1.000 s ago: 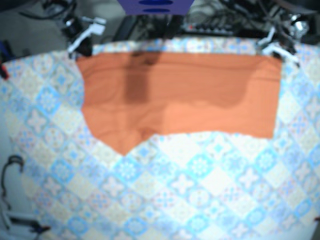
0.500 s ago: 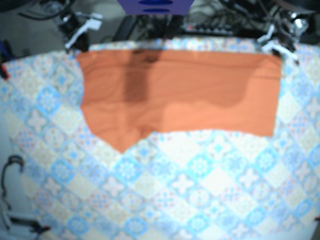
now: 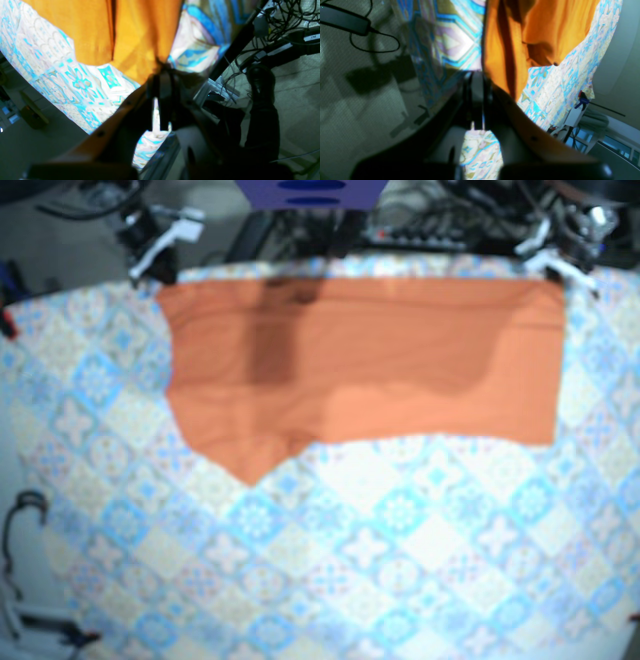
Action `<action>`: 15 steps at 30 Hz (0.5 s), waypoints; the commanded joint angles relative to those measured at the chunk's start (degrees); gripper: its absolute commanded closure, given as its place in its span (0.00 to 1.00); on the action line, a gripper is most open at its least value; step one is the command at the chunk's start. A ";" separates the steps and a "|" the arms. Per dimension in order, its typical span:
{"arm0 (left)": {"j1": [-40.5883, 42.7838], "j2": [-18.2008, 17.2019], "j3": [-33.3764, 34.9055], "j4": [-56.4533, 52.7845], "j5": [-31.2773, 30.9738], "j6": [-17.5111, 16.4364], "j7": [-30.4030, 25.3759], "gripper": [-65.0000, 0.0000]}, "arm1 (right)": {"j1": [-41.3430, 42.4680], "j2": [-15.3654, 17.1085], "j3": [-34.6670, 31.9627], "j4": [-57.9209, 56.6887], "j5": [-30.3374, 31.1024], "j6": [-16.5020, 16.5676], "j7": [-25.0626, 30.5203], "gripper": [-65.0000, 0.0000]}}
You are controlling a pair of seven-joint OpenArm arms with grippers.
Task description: Fold the T-shirt properly
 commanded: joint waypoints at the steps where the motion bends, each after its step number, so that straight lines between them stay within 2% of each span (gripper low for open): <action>1: 0.73 -0.82 -0.06 0.40 0.03 -0.35 0.11 1.00 | -0.39 0.58 0.37 0.49 0.57 -0.84 0.28 1.00; 15: 1.61 -0.73 0.02 0.40 0.03 -0.35 0.02 1.00 | -0.39 0.58 0.37 0.40 0.57 -0.84 0.28 1.00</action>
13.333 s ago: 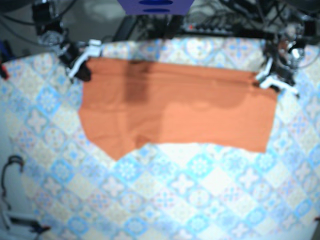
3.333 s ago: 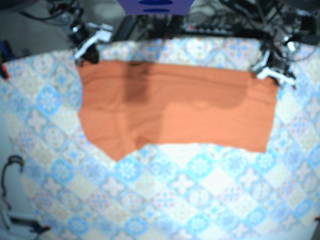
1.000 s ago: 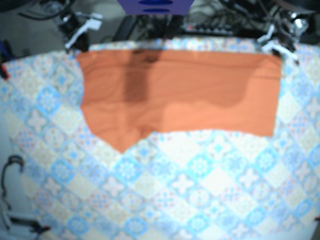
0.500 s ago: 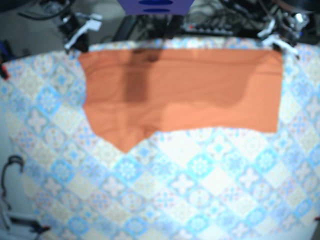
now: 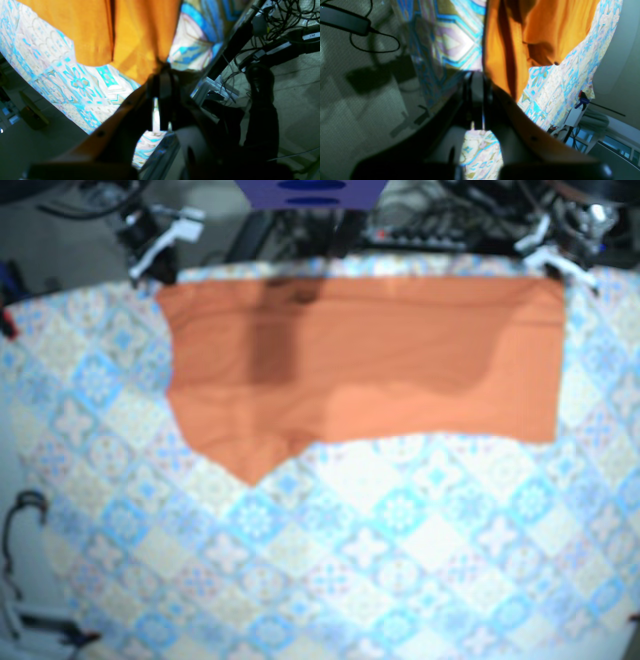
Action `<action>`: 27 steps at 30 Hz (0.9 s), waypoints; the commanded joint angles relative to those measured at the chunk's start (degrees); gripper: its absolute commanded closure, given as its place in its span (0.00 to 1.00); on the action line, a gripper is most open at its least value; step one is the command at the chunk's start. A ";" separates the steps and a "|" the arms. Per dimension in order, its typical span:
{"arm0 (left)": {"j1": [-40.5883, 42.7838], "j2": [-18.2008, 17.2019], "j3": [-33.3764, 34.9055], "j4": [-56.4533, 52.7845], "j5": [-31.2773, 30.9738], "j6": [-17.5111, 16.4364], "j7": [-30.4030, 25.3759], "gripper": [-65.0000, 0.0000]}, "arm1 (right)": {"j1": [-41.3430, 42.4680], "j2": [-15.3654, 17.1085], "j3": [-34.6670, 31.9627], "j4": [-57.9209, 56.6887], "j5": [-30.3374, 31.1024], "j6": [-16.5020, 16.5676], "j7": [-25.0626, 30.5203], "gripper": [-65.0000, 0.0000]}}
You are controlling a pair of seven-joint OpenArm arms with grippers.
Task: Fold the T-shirt properly
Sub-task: 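Open both grippers, release the shirt edge and move them outward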
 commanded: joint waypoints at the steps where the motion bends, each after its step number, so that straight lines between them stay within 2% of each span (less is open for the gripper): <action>1: 0.82 -0.73 -0.02 0.29 -0.15 -0.57 0.20 1.00 | -0.41 0.58 0.37 0.60 0.57 -0.84 0.30 1.00; 8: 0.47 -0.64 -0.11 0.29 -0.15 -0.57 0.20 1.00 | -0.41 0.58 0.28 0.60 0.57 -0.84 0.30 0.99; 12: 0.38 -0.64 -0.11 0.29 -0.15 -0.48 0.20 0.92 | -0.41 0.58 0.28 0.60 0.57 -0.84 0.30 0.94; 16: 0.38 -0.64 -0.02 0.29 -0.15 -0.48 0.20 0.74 | -0.50 0.58 0.28 0.51 0.49 -0.84 0.30 0.86; 22: 0.38 -0.64 -0.02 0.29 -0.15 -0.48 0.11 0.44 | -0.59 0.58 0.11 0.51 0.49 -0.84 0.30 0.86; 25: 0.56 -0.64 -0.02 0.29 -0.15 -0.48 0.11 0.33 | -0.68 0.58 0.28 0.51 0.49 -0.84 0.30 0.86; 27: 0.73 -0.64 -0.02 0.29 -0.15 -0.48 0.11 0.30 | -0.76 0.58 0.28 0.51 0.49 -0.84 0.30 0.86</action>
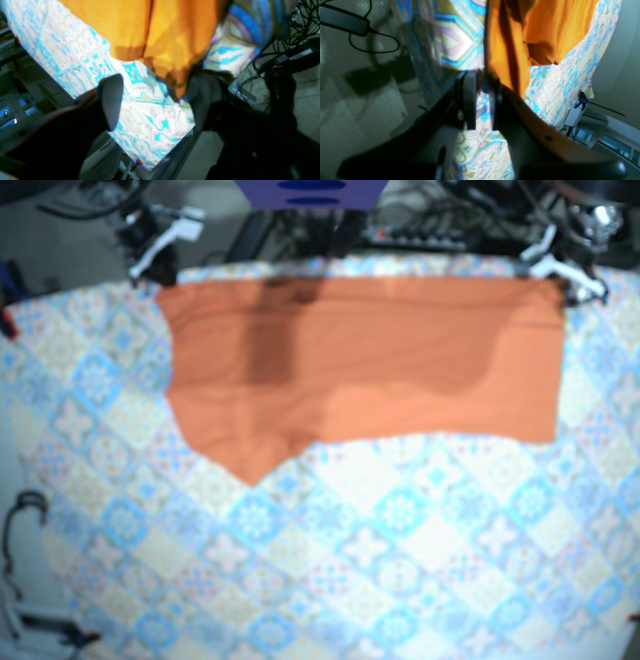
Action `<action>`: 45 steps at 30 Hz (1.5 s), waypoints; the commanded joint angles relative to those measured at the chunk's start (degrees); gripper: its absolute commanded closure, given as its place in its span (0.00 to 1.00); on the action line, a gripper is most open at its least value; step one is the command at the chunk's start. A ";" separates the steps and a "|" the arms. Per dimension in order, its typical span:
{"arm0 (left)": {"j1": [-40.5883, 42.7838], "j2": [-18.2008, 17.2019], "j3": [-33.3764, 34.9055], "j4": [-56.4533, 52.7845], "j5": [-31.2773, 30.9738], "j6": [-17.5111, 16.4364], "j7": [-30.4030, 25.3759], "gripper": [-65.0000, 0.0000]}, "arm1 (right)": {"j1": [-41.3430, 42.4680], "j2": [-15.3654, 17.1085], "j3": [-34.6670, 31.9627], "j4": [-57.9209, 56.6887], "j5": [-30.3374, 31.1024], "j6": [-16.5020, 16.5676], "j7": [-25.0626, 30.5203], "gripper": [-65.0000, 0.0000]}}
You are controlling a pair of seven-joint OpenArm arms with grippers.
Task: Fold the T-shirt properly
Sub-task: 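Open both grippers, release the shirt edge and move them outward, then move both grippers over the orange shirt's side edges near the hem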
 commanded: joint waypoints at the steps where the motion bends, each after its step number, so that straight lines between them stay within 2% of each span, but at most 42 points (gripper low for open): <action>1: 0.73 -0.29 0.40 -0.35 -0.41 -3.04 0.35 0.29 | -0.70 0.58 0.31 0.51 0.49 -0.63 0.28 0.86; 9: 1.88 -0.64 0.13 -0.26 -0.41 -3.04 0.26 0.30 | -3.78 1.37 0.48 1.21 0.49 -0.63 0.19 0.86; 13: 2.93 -1.79 -0.04 3.00 -0.76 -3.04 -0.53 0.30 | -5.62 1.37 3.91 1.30 0.49 -0.63 0.46 0.86; 21: 5.66 -1.96 -5.32 7.65 -0.76 -3.04 -0.88 0.30 | -8.79 1.10 11.30 4.02 0.92 -0.63 6.79 0.86; 26: 9.52 -1.96 -13.41 15.65 -1.11 -3.39 -0.88 0.30 | -12.04 1.37 17.36 12.29 10.95 -0.63 7.75 0.86; 29: 11.55 -1.96 -20.97 23.83 -6.83 -3.92 -0.79 0.30 | -12.48 1.37 23.16 19.41 19.65 0.08 7.67 0.86; 30: 11.46 -1.96 -22.81 25.68 -8.94 -4.71 -0.79 0.30 | -12.39 1.37 24.75 20.73 21.76 1.84 7.40 0.86; 32: 11.19 -2.23 -27.03 28.40 -13.16 -6.99 -0.53 0.30 | -10.02 0.93 27.65 22.57 24.66 8.17 7.31 0.86; 35: 8.29 -3.46 -30.55 29.37 -19.40 -9.37 -0.09 0.30 | -1.84 -2.41 31.95 22.92 26.77 17.75 7.23 0.86; 37: 4.51 -3.72 -30.55 29.54 -23.36 -10.95 4.39 0.30 | 3.08 -2.68 33.01 22.66 26.86 21.62 7.14 0.86; 40: 0.03 -3.54 -30.55 30.16 -29.33 -13.50 12.57 0.30 | 8.80 -1.18 31.34 22.22 28.88 24.69 3.18 0.86; 45: -5.33 -1.61 -30.64 30.25 -39.71 -13.94 22.41 0.30 | 16.09 6.03 21.41 21.08 38.99 25.05 -8.33 0.86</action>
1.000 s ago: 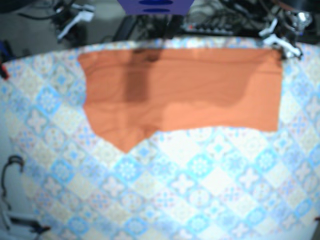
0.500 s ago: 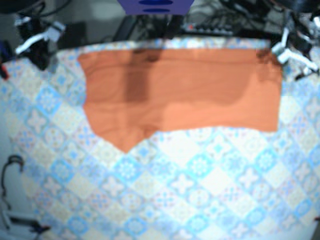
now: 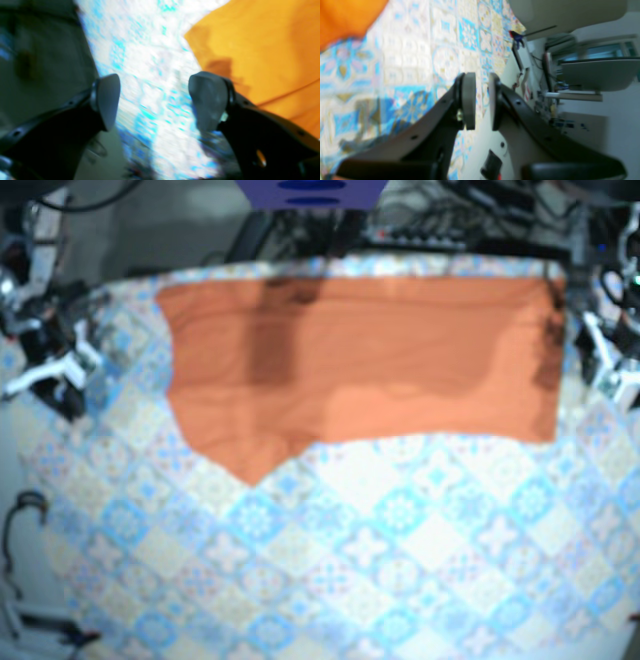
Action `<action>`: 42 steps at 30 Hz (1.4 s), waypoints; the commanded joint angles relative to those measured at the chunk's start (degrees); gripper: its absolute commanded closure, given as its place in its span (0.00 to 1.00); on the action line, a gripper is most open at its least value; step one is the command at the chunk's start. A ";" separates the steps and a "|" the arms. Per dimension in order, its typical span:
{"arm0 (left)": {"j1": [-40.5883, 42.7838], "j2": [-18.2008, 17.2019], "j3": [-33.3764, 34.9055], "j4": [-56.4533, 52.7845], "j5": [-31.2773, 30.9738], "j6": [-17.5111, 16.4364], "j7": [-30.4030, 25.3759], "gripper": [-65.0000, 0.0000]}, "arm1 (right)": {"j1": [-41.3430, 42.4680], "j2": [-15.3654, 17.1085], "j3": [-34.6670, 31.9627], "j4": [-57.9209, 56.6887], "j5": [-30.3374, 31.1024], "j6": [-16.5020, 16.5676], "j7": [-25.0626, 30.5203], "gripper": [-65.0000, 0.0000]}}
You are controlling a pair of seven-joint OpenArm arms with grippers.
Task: Fold the T-shirt properly
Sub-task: 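Move both grippers over the orange shirt's side edges near the hem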
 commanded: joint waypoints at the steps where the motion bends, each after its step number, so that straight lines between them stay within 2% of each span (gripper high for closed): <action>1: -1.19 -0.69 -0.65 0.59 -0.77 0.90 0.17 0.30 | 1.43 2.03 -0.50 0.95 2.46 -1.31 -0.61 0.86; 8: -8.04 2.92 -0.47 -0.47 -6.66 -1.03 5.71 0.30 | 7.94 1.77 -4.99 0.95 14.06 -1.14 -11.16 0.86; 10: -11.47 3.18 -0.39 -1.96 -9.29 -1.47 7.12 0.30 | 10.31 -0.78 -5.78 1.04 16.26 -0.87 -15.11 0.86; 14: -17.80 3.18 -0.39 -6.53 -15.97 -1.47 10.37 0.30 | 14.62 -4.30 -7.27 0.77 17.84 3.78 -21.36 0.86; 15: -19.47 3.18 -0.39 -8.20 -17.91 -1.47 11.25 0.30 | 15.85 -5.00 -8.68 0.77 17.84 3.96 -22.50 0.86; 20: -27.12 3.27 -0.39 -18.05 -26.70 -1.47 16.00 0.30 | 20.86 -5.35 -15.98 -0.99 17.93 3.96 -25.40 0.86; 25: -33.80 3.36 -0.39 -30.01 -34.88 -1.47 19.86 0.30 | 27.37 -5.44 -19.76 -10.30 25.05 4.05 -25.49 0.86; 31: -36.53 3.44 -0.39 -35.28 -36.63 -1.38 20.92 0.30 | 35.54 -5.44 -22.04 -23.32 35.25 4.40 -28.74 0.86; 33: -36.97 4.15 -0.39 -35.46 -36.55 -1.38 21.01 0.30 | 37.92 -5.26 -22.13 -26.92 38.68 5.98 -30.41 0.86; 35: -37.05 4.50 -0.39 -35.46 -36.46 -1.21 21.97 0.30 | 40.91 -5.18 -22.66 -30.44 43.43 7.21 -32.70 0.86; 38: -37.76 5.38 -0.39 -35.63 -36.46 -1.12 23.12 0.30 | 46.18 -5.18 -22.83 -36.50 51.78 7.30 -37.80 0.86; 42: -38.55 6.26 -0.39 -37.65 -36.46 -1.12 23.38 0.30 | 50.58 -5.18 -22.83 -42.74 59.69 7.30 -43.07 0.86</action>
